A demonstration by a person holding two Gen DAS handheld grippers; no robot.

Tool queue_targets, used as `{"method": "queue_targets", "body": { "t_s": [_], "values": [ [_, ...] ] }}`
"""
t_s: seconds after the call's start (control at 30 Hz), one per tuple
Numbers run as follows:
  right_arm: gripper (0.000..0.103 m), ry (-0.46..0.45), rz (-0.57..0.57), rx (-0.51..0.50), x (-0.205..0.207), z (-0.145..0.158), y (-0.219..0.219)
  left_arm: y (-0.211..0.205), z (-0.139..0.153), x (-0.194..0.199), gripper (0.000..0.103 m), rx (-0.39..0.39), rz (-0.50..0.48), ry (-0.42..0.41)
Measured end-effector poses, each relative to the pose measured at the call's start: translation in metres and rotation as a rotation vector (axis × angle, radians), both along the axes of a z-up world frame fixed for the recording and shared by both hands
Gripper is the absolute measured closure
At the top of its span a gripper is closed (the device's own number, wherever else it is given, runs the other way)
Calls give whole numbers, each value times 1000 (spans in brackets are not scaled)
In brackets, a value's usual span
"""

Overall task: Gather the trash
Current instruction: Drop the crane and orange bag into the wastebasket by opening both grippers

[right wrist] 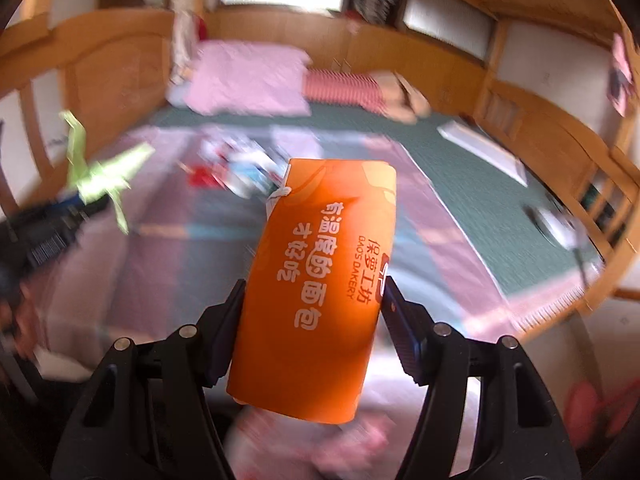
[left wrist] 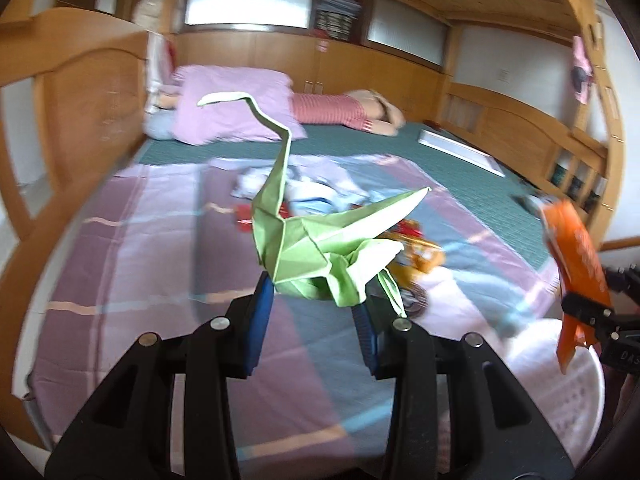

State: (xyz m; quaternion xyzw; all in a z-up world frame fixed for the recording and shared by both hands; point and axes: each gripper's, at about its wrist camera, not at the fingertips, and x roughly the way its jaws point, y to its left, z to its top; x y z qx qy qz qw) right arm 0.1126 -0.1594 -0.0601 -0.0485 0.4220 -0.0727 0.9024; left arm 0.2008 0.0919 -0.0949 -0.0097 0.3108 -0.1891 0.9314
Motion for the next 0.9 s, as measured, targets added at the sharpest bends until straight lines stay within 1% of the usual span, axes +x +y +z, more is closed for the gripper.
{"method": "queue_targets", "body": {
  "t_s": [0.07,0.13,0.17,0.2,0.23,0.27,0.3,0.37,0.47,0.5,0.53,0.57,0.6,0.67,0.7,0.73,0.77,0.8,0.87,0.9],
  "values": [
    [36,133,-23,30,-15,-15,-25,-8,-2,-1,64,-23,-50,19],
    [32,311,-33,41,-27,-42,-42,-20,-5,-2,64,-51,-111,45],
    [29,365,-37,45,-31,-51,-47,-25,-6,-4,64,-61,-136,56],
    [28,395,-52,43,-37,-58,-52,-32,-8,-4,64,-74,-166,70],
    [25,393,-79,36,-41,-59,-58,-39,-11,-5,64,-86,-195,83],
    [24,372,-107,32,-44,-56,-64,-48,-14,-7,64,-104,-236,102],
    [24,319,-157,35,-45,-45,-74,-54,-16,-9,64,-117,-265,115],
    [21,224,-238,57,-48,-24,-91,-71,-21,-19,64,-140,-364,145],
    [20,94,-323,81,-50,9,-111,-111,-27,-46,62,-121,-591,176],
    [20,60,-343,80,-50,18,-116,-130,-30,-62,60,-108,-696,191],
    [19,38,-355,73,-54,23,-120,-141,-34,-73,56,-93,-752,197],
    [16,23,-365,61,-53,28,-122,-150,-37,-83,45,-75,-795,199],
    [15,11,-373,50,-52,31,-121,-163,-42,-96,32,-33,-841,197],
    [14,-7,-380,46,-51,34,-122,-171,-47,-106,22,23,-851,179],
    [13,-12,-380,53,-47,34,-124,-172,-48,-106,21,40,-841,171],
    [12,-8,-378,68,-36,34,-123,-167,-46,-103,21,32,-820,162],
    [12,-5,-367,88,-25,31,-122,-157,-43,-95,18,16,-788,154],
    [12,-9,-342,116,-9,30,-117,-142,-37,-82,16,-7,-723,145],
    [12,-23,-291,151,26,26,-103,-109,-27,-55,14,-55,-553,146],
    [12,-23,-261,170,48,21,-92,-84,-22,-35,13,-75,-422,149]
  ]
}}
